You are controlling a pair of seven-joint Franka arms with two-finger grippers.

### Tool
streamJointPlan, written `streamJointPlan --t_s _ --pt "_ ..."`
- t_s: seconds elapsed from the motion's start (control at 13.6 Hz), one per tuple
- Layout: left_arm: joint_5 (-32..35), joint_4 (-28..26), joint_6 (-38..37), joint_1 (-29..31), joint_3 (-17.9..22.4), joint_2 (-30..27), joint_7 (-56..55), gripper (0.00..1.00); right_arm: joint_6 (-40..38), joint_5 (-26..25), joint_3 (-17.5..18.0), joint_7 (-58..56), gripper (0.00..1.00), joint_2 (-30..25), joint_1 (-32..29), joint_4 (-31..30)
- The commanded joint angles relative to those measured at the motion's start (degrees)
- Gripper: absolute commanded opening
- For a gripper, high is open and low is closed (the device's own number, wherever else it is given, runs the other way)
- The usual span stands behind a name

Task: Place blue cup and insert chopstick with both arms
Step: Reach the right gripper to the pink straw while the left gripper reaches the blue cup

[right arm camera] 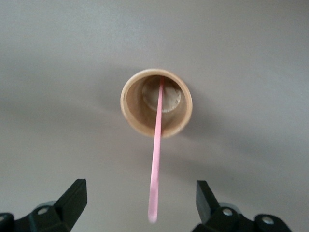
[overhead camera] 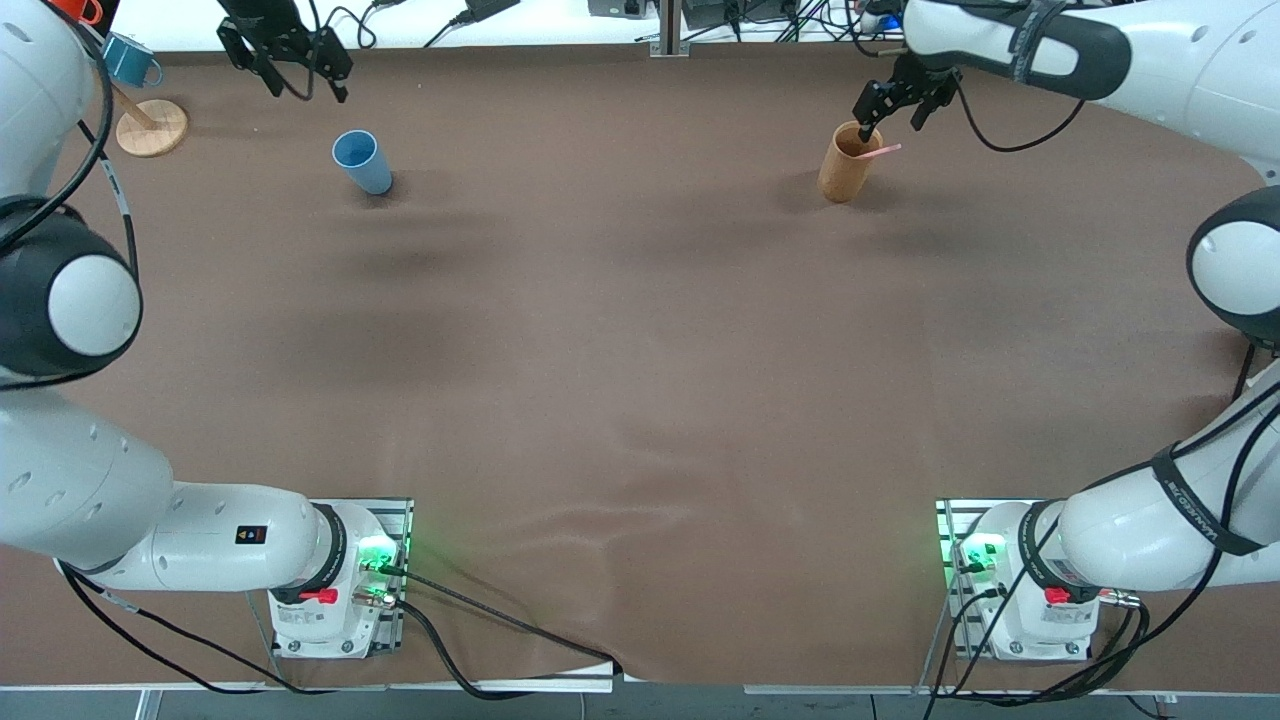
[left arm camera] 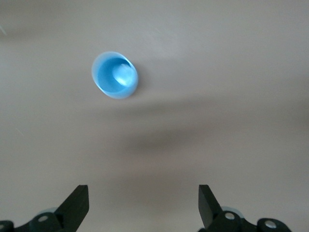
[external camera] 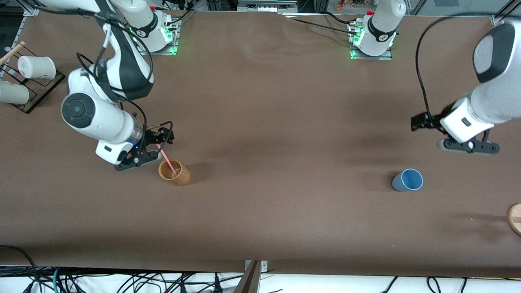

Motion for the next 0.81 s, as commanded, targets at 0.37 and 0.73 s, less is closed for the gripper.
streamJointPlan --t_s 0.37,0.73 --pt "7.61 1.02 20.96 3.15 -0.48 15.49 18.7 1.0 4.51 -4.2 0.24 -1.13 0.51 4.49 0.39 -0.27" --pt "7.7 1.11 34.06 3.16 -0.57 22.88 21.52 1.0 5.04 -5.08 0.15 -1.05 0.13 5.54 0.39 0.34"
